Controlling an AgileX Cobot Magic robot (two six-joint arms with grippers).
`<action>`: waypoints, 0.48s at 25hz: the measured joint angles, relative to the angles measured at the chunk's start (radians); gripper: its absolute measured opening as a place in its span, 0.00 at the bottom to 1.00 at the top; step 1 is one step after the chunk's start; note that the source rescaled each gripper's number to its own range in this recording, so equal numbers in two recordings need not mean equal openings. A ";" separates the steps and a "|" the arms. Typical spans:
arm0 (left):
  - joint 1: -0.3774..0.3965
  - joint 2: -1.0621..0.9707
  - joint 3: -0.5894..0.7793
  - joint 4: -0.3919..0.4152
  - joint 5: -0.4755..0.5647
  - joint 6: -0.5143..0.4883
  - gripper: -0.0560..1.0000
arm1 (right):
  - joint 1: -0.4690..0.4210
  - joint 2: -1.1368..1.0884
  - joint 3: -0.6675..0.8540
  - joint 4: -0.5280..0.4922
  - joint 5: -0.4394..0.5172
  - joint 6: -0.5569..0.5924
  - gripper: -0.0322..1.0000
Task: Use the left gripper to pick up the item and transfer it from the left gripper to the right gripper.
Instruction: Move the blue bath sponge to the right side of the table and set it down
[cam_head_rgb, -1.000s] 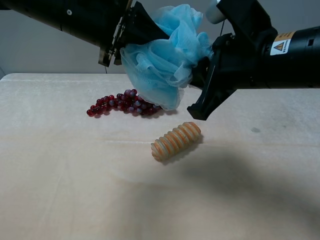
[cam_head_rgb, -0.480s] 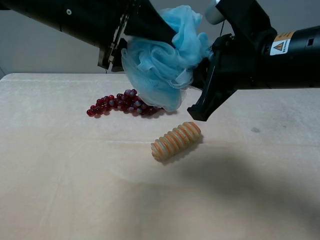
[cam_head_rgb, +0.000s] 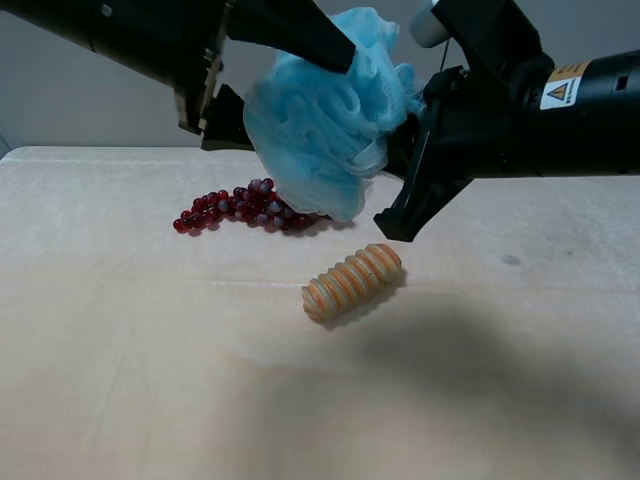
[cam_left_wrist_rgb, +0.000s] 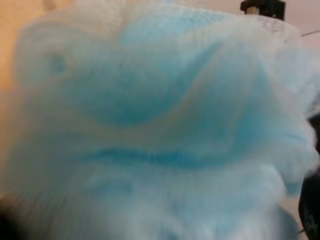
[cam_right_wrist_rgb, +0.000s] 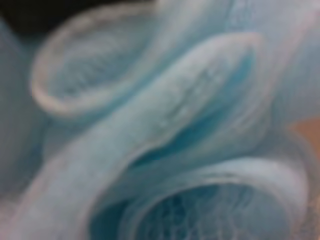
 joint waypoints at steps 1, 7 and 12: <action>0.026 -0.019 0.000 0.016 0.007 -0.008 1.00 | 0.000 0.000 0.000 0.000 0.000 0.000 0.03; 0.206 -0.201 0.000 0.144 0.045 -0.074 1.00 | 0.000 0.000 0.000 0.000 0.000 0.000 0.03; 0.341 -0.379 0.000 0.303 0.108 -0.120 1.00 | 0.000 0.000 0.000 0.000 0.000 0.000 0.03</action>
